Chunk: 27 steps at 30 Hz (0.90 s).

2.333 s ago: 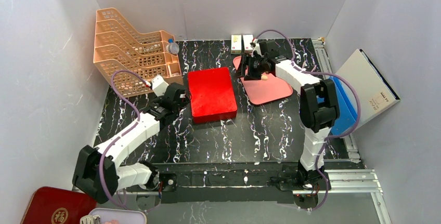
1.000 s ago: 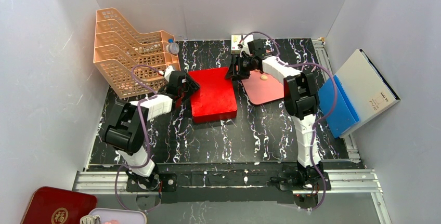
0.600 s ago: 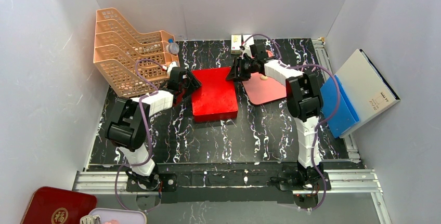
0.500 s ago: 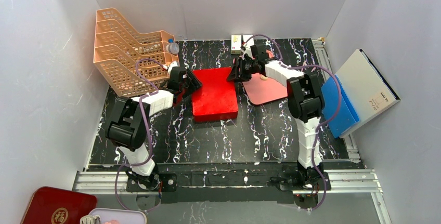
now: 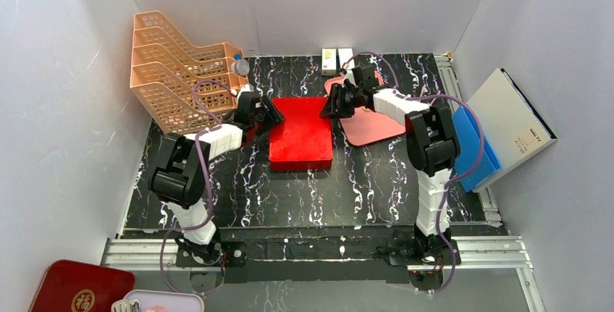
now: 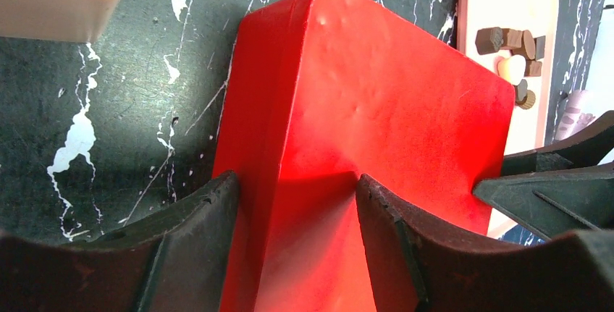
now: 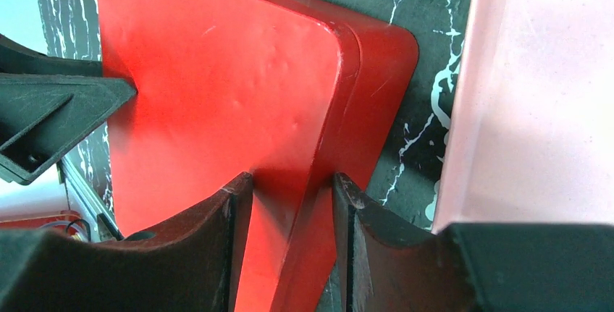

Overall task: Pack the chocolate
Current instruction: Close the box lid on the packing box.

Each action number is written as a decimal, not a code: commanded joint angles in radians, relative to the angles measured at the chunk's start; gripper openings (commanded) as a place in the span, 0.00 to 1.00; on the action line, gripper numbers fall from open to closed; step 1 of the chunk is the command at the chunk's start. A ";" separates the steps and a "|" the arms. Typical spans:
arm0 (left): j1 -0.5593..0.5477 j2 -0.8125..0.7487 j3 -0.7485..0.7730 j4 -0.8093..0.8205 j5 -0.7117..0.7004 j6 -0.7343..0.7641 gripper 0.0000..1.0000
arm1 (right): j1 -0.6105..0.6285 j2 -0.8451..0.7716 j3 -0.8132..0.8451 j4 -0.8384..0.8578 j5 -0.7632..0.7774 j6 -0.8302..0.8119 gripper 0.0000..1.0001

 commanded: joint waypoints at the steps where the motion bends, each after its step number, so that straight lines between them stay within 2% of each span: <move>1: -0.037 0.000 0.008 -0.028 0.078 -0.002 0.57 | 0.018 -0.035 -0.047 -0.043 0.008 -0.017 0.50; 9: -0.053 -0.026 -0.026 -0.025 0.063 -0.014 0.57 | 0.017 -0.047 -0.053 -0.044 0.018 -0.025 0.55; 16: -0.061 -0.040 -0.038 -0.025 0.047 -0.025 0.57 | 0.017 -0.013 0.025 -0.069 0.018 -0.044 0.58; 19: -0.061 -0.058 -0.035 -0.045 0.014 -0.017 0.63 | 0.015 -0.011 0.038 -0.064 0.015 -0.055 0.59; 27: -0.061 -0.073 -0.027 -0.070 -0.022 0.002 0.67 | 0.012 -0.016 0.053 -0.054 0.011 -0.072 0.62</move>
